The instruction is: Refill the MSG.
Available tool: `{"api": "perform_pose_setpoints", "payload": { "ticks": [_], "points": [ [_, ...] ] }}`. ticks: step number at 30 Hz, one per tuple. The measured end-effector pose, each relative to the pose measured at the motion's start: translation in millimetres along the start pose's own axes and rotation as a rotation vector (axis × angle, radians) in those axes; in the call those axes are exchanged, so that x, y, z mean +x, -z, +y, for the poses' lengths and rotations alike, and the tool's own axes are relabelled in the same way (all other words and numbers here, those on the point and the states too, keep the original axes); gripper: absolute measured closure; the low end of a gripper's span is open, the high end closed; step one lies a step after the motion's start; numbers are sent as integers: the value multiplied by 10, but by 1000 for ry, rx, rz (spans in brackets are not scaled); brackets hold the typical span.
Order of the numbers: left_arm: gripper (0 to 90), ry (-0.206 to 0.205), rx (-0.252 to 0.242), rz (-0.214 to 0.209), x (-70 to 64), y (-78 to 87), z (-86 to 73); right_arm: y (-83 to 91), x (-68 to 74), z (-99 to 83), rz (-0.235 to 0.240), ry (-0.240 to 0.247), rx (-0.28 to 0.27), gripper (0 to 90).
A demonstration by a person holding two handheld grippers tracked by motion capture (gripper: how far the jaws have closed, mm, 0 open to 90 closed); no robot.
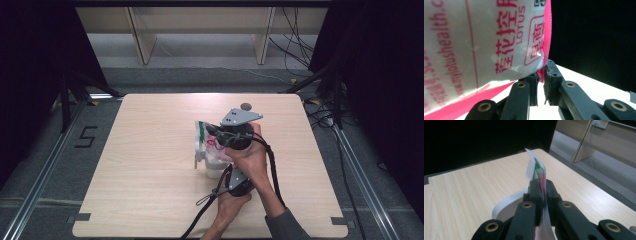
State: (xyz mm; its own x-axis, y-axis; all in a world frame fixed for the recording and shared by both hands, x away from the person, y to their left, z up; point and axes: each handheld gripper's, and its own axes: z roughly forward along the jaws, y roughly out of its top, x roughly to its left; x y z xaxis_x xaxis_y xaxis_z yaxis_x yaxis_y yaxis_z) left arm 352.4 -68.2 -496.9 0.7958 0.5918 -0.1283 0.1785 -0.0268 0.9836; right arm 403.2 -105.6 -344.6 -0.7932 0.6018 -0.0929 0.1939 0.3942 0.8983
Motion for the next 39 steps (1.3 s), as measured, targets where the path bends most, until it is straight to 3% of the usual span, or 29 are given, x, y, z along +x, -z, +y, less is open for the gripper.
{"api": "perform_pose_setpoints", "payload": {
  "ticks": [3, 10, 15, 17, 24, 25, 26, 27, 29, 31, 39],
  "points": [
    [819, -3, 2, 1, 2, 1, -2, 8, -22, 2, 7, 13, 0, 890],
    [819, -1, 4, 0, 0, 0, -9, 30, -45, -11, 13, -22, -16, 894],
    [819, 2, 5, -9, 1, 6, -7, 50, -77, -10, 30, -16, -21, 894],
    [819, -1, 7, -7, 2, 9, -6, 72, -84, -13, 22, -38, -30, 895],
    [821, -35, 28, -2, 15, 29, -13, 140, -141, -13, 30, -40, -57, 897],
    [821, -44, 37, -2, 24, 36, -14, 163, -145, -16, 13, -55, -62, 897],
    [821, -68, 14, 35, 38, 45, -11, 171, -161, -14, 17, -45, -70, 897],
    [822, -61, 0, 59, 37, 52, -16, 187, -165, -13, 21, -54, -76, 897],
    [822, -65, 3, 65, 42, 61, -17, 230, -175, -13, 22, -86, -83, 898],
    [822, -67, 1, 64, 40, 65, -17, 260, -207, -11, 22, -68, -101, 898],
    [825, -88, 17, 76, 43, 99, -27, 368, -257, -33, 36, -100, -133, 899]
  ]
}}
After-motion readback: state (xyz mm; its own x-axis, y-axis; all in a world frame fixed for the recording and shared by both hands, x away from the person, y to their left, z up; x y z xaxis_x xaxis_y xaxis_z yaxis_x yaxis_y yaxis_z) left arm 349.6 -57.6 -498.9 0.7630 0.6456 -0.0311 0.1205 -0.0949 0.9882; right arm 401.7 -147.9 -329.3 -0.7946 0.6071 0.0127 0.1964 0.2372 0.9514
